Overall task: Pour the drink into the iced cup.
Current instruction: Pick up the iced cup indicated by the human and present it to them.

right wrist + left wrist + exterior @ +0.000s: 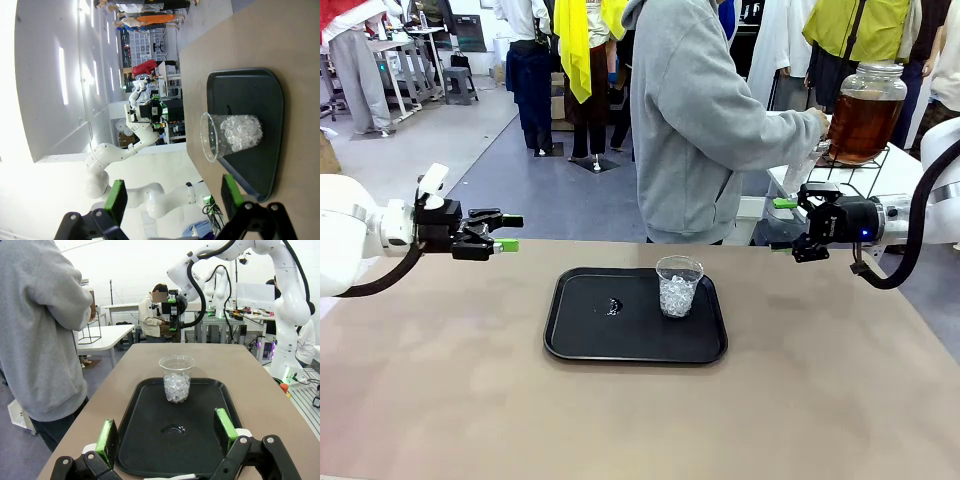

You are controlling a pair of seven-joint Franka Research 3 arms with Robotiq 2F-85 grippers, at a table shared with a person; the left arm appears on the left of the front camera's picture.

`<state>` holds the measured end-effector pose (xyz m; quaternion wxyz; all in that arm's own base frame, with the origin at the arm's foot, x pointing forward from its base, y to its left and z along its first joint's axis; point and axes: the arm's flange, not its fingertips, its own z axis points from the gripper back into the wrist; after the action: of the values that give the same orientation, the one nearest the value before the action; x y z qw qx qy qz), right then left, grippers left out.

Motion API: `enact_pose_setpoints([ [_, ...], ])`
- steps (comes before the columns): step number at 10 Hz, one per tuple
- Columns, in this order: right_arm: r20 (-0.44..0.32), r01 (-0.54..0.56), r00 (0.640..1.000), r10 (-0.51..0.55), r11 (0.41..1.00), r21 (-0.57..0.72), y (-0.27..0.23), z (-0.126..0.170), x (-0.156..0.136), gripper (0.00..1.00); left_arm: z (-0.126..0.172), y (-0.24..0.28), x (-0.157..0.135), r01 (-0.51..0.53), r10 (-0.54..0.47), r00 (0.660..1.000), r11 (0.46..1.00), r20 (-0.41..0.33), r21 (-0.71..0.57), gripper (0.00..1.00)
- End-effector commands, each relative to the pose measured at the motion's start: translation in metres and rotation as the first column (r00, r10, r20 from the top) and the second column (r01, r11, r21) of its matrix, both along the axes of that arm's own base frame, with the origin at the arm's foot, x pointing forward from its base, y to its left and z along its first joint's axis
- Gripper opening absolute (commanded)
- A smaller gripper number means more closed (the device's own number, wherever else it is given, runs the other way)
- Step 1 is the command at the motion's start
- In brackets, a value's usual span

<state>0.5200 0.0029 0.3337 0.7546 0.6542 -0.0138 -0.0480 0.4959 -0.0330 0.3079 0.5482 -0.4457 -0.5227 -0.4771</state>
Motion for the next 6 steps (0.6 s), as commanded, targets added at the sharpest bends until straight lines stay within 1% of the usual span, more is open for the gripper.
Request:
enact_pose_setpoints([
  [1,0.003,0.001,1.0,-0.001,1.0,0.001,-0.0001,0.0013,0.0005,1.0,0.0018,-0.0019,0.001,-0.008,0.008,1.0,1.0,0.003,-0.005,1.0],
  [6,0.003,0.001,1.0,-0.001,1.0,0.001,-0.0001,0.0013,0.0005,1.0,0.0018,-0.0019,0.001,-0.008,0.008,1.0,1.0,0.003,-0.005,1.0],
])
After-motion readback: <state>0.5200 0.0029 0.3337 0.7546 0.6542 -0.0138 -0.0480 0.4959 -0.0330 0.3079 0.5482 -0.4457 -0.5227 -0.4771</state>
